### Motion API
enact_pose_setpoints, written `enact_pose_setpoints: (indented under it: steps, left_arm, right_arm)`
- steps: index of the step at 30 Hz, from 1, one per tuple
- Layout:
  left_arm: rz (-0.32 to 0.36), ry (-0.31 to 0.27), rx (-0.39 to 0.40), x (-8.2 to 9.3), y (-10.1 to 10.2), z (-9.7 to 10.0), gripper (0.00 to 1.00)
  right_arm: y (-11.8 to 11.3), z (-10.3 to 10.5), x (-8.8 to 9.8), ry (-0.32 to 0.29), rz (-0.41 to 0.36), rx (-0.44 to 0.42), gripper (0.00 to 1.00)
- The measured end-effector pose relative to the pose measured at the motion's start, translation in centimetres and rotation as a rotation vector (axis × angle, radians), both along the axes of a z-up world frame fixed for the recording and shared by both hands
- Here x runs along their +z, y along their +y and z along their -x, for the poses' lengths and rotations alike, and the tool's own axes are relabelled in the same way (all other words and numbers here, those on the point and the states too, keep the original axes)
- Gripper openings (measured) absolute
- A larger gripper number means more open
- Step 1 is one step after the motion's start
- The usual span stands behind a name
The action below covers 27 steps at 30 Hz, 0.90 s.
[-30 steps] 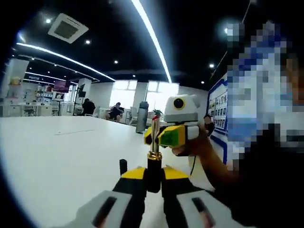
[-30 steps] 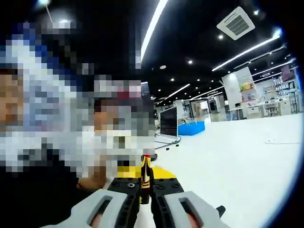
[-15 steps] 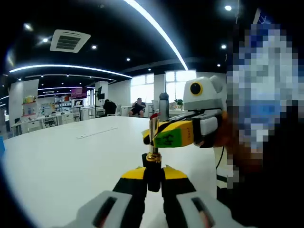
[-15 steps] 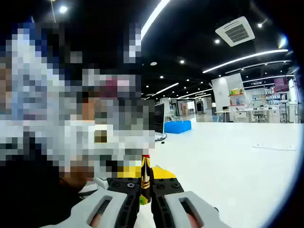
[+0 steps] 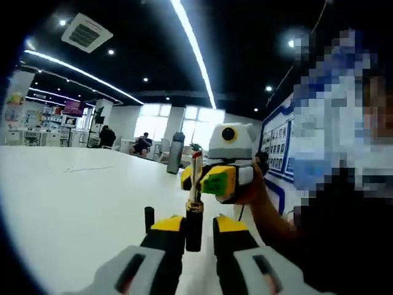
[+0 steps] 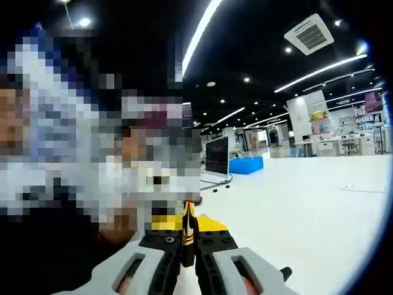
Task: Unscrew the lipstick cap, remove the lipstick, and put the cap back on the lipstick
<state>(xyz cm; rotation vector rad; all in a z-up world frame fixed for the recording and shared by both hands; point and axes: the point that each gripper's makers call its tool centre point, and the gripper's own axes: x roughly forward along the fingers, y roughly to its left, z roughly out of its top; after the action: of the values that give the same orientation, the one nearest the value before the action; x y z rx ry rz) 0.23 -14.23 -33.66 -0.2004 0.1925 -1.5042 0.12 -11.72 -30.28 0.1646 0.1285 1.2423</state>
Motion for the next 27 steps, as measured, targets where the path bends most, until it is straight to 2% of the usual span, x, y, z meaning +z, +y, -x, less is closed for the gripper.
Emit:
enact_pose_setpoints:
  steps: [7, 10, 20, 27]
  left_arm:
    - [0.143, 0.121, -0.147, 1.7, 0.3, 1.4, 0.19]
    - [0.177, 0.155, -0.177, 2.1, 0.4, 1.6, 0.17]
    - [0.208, 0.216, -0.222, 2.1, 0.1, 1.9, 0.16]
    - [0.228, 0.258, -0.235, 2.1, 0.2, 1.8, 0.16]
  right_arm:
    - [-0.2, 1.5, 1.5, 0.009, -0.082, 0.096, 0.05]
    - [-0.5, 1.8, 2.0, 0.009, -0.109, 0.122, 0.05]
    - [-0.9, 2.3, 3.2, 0.010, -0.190, 0.154, 0.05]
    - [-1.3, 2.3, 3.6, -0.002, -0.205, 0.151, 0.05]
